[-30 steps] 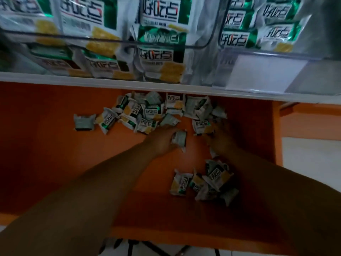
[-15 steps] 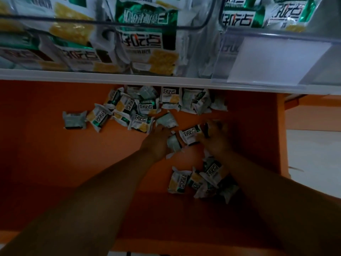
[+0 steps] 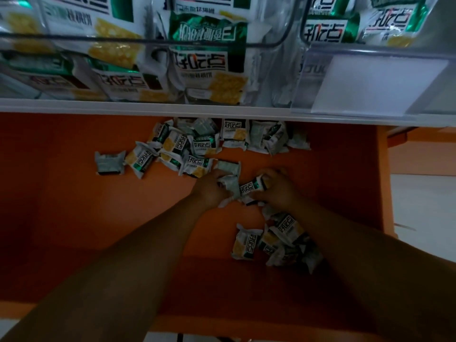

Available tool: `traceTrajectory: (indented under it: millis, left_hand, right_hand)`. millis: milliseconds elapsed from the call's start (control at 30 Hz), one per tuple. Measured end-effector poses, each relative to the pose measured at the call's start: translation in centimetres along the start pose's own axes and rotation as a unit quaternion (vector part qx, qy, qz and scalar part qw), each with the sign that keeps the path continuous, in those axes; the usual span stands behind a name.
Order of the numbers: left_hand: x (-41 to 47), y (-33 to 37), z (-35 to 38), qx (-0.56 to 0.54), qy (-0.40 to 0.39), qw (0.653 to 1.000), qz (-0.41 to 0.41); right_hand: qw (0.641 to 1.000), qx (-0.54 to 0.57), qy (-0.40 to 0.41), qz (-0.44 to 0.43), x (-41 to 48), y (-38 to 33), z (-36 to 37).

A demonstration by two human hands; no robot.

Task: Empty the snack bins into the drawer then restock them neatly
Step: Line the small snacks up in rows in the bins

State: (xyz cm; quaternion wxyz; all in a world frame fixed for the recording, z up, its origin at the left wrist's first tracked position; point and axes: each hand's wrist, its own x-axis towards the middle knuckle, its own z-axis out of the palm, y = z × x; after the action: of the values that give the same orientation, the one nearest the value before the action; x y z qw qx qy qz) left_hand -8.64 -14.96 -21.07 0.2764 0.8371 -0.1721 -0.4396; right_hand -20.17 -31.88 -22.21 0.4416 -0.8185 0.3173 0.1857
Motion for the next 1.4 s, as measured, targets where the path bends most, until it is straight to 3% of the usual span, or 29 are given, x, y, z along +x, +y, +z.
traceTrajectory:
  millis: [267, 367, 500, 733, 933, 1100, 1267, 1400]
  left_hand:
    - [-4.9, 4.0, -4.3, -0.183, 0.054, 0.981, -0.033]
    - [-8.4, 6.7, -6.1, -0.277, 0.040, 0.959, -0.044]
    - [-14.4, 10.2, -7.8, -0.399, -0.013, 0.917, 0.011]
    - [-22.1, 13.8, -9.8, -0.333, 0.027, 0.937, 0.105]
    - [-25.1, 16.2, -11.8, -0.335, 0.076, 0.931, 0.125]
    - [-24.5, 17.2, -13.0, -0.349, 0.088, 0.921, 0.146]
    - [-23.1, 17.8, -13.8, -0.356, 0.088, 0.915, 0.167]
    - [-22.3, 18.4, -14.3, -0.363, 0.113, 0.907, 0.178]
  right_hand:
    - [0.977, 0.186, 0.033, -0.102, -6.0, -6.4, -4.7]
    - [0.972, 0.187, 0.033, -0.141, -9.7, -9.6, -7.0]
    - [0.967, 0.137, 0.078, -0.198, -13.9, -13.0, -9.1]
    - [0.955, 0.090, 0.079, -0.273, -21.4, -16.6, -11.9]
    - [0.945, 0.170, 0.038, -0.277, -25.7, -18.6, -15.3]
    - [0.944, 0.157, 0.079, -0.278, -25.3, -19.8, -17.2]
    - [0.934, 0.269, 0.080, -0.220, -22.9, -20.0, -18.1]
    - [0.926, 0.296, 0.093, -0.214, -21.0, -20.3, -18.4]
